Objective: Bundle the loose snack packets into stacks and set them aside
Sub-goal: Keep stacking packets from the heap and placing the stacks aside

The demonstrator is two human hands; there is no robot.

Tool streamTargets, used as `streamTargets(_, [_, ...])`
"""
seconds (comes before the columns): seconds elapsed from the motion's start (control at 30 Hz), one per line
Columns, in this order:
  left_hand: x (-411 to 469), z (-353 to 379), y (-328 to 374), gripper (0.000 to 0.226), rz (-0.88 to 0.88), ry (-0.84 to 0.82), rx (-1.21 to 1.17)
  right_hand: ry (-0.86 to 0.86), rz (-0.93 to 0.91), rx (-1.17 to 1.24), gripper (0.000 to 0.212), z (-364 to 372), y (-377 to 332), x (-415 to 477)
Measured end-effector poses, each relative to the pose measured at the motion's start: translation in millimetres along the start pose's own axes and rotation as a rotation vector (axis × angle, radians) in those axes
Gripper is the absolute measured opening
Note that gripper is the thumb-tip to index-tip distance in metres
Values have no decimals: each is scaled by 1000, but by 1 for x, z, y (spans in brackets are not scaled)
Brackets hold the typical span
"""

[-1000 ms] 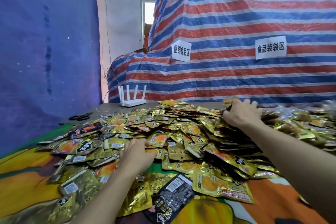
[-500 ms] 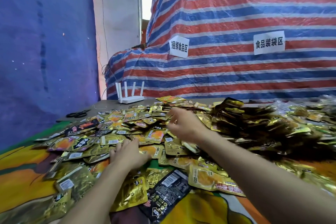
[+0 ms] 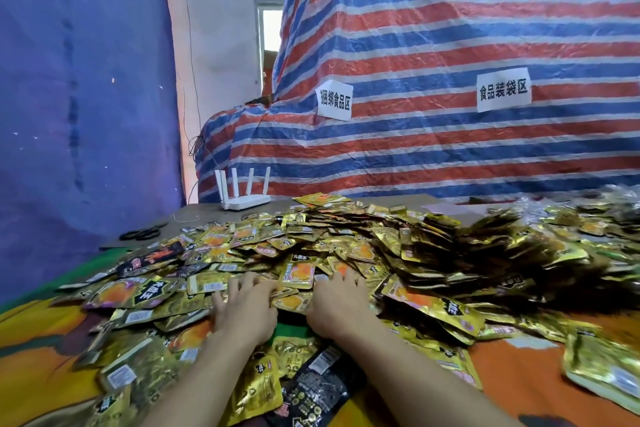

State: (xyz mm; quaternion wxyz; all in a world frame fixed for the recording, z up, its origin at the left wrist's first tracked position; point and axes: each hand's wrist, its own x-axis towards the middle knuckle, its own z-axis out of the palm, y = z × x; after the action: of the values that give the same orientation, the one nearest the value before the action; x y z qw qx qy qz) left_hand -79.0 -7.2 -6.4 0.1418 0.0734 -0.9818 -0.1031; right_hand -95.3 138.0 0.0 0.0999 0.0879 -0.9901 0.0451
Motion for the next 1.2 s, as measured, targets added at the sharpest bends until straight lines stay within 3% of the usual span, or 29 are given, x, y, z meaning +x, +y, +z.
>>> streamTargets(0.13, [-2, -1, 5, 39, 43, 145, -38, 121, -20, 2, 24, -4, 2, -6])
streamTargets(0.27, [-5, -11, 3, 26, 17, 290, -224, 174, -15, 107, 7, -14, 3, -11])
streamTargets(0.4, [-4, -21, 1, 18, -34, 524, -417, 245, 15, 261, 34, -22, 8, -12])
streamTargets(0.57, [-7, -29, 8, 18, -111, 599, -768, 413, 67, 449, 18, -38, 12, -14])
streamTargets(0.7, [-6, -31, 13, 12, -158, 470, -1201, 502, 167, 790, 19, -45, 21, -8])
streamTargets(0.8, [-1, -30, 14, 42, -284, 258, -1492, 490, 225, 1013, 24, -43, 31, -7])
streamTargets(0.87, [2, -28, 13, 62, -348, 177, -1615, 436, 273, 1123, 25, -42, 35, -9])
streamTargets(0.97, [3, -26, 11, 54, -372, 121, -1663, 310, 321, 1224, 21, -43, 41, -10])
streamTargets(1.07, [3, -23, 9, 63, -388, 121, -1591, 149, 214, 980, 17, -40, 39, -12])
streamTargets(1.2, [5, -23, 0, 46, -465, 184, -1548, -81, 71, 473, 19, -22, 24, -12])
